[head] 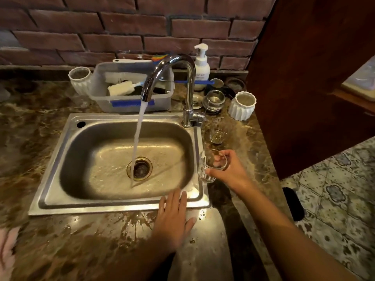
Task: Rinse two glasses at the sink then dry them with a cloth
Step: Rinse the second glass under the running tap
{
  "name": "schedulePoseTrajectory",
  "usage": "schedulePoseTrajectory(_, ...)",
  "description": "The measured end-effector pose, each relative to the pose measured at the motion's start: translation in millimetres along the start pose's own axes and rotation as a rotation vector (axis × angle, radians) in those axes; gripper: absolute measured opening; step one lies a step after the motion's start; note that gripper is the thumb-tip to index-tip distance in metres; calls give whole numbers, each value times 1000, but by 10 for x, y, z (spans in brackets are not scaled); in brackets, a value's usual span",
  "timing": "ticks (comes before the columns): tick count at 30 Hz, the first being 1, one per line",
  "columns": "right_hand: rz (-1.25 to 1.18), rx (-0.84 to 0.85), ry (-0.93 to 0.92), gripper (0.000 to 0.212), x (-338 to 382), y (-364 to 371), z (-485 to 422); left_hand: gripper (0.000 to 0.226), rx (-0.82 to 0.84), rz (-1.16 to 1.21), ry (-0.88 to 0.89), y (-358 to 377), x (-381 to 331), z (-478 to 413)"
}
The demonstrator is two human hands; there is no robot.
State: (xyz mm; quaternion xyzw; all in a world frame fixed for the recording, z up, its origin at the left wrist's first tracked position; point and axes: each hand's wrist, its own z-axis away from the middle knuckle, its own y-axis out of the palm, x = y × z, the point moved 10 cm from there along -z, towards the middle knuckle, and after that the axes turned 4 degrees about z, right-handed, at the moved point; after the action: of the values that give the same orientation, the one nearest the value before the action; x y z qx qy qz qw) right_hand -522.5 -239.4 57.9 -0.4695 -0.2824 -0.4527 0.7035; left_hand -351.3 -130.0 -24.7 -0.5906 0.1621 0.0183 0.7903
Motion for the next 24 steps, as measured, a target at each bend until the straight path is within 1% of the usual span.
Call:
schedulePoseTrajectory(3,35,-4,-31,75,33,-51,-78,80,-40,0,41,33,18,10)
schedulePoseTrajectory(8,-6,-76,-52,78,-76,-187,-236,80,-8,-25,10,87,42,-22)
schedulePoseTrajectory(12,-44,-119,-66,76,-89,-294,-288,77,10,-31,34,111,46,-10)
schedulePoseTrajectory(15,-70,-123,-63,77,-153,-317,-347,76,-2,-39,42,117,49,-18)
schedulePoseTrajectory(21,-43,-87,-92,83,-207,-247,-425,79,-7,-50,41,164,67,-21)
schedulePoseTrajectory(24,-39,-105,-85,84,-213,-268,-409,79,-16,-44,46,135,55,-21)
